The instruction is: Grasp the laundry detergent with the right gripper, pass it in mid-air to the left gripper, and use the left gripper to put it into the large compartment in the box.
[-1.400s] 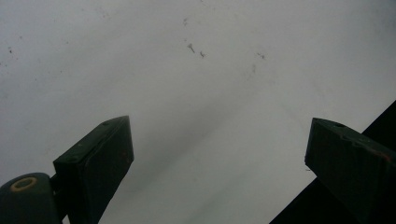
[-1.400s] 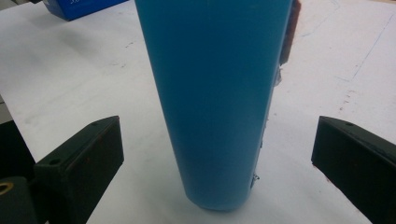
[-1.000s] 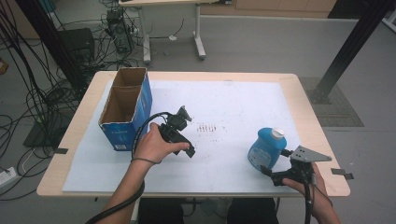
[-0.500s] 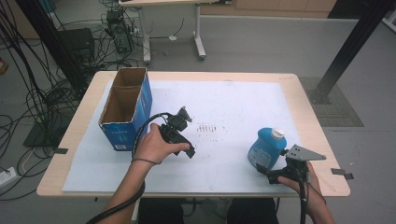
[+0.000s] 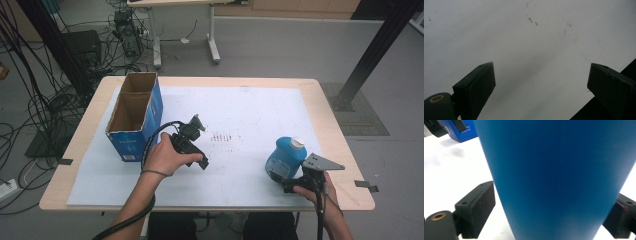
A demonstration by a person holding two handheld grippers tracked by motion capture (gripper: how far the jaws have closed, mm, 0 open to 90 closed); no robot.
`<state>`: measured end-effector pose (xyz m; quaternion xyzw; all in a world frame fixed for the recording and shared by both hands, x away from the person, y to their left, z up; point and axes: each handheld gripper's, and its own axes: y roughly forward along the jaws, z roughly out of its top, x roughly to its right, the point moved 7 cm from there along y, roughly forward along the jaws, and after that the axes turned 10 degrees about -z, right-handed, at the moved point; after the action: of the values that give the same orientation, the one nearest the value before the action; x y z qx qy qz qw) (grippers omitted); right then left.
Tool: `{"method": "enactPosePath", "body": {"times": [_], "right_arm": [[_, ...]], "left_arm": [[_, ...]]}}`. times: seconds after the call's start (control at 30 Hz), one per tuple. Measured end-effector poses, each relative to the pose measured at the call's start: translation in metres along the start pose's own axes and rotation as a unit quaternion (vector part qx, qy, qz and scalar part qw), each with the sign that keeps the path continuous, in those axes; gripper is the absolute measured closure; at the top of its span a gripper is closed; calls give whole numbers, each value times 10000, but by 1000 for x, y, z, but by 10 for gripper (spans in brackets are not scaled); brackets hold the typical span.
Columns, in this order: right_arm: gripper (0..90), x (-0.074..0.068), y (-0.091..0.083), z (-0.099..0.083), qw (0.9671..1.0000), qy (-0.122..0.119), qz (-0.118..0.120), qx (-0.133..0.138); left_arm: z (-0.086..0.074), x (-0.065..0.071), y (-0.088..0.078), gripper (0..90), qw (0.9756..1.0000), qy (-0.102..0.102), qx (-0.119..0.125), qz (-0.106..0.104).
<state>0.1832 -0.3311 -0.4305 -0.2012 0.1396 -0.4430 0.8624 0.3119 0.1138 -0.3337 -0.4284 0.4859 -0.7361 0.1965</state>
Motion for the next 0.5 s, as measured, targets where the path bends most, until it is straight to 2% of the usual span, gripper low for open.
{"method": "enactPosePath", "body": {"times": [0.3, 0.5], "right_arm": [[271, 0, -1, -2, 9999, -58, -76, 121], [326, 0, -3, -4, 9998, -81, -139, 130]], "left_arm": [[1, 0, 1, 83, 10000, 11, 8, -23], [1, 1, 2, 83, 10000, 12, -15, -2]]}}
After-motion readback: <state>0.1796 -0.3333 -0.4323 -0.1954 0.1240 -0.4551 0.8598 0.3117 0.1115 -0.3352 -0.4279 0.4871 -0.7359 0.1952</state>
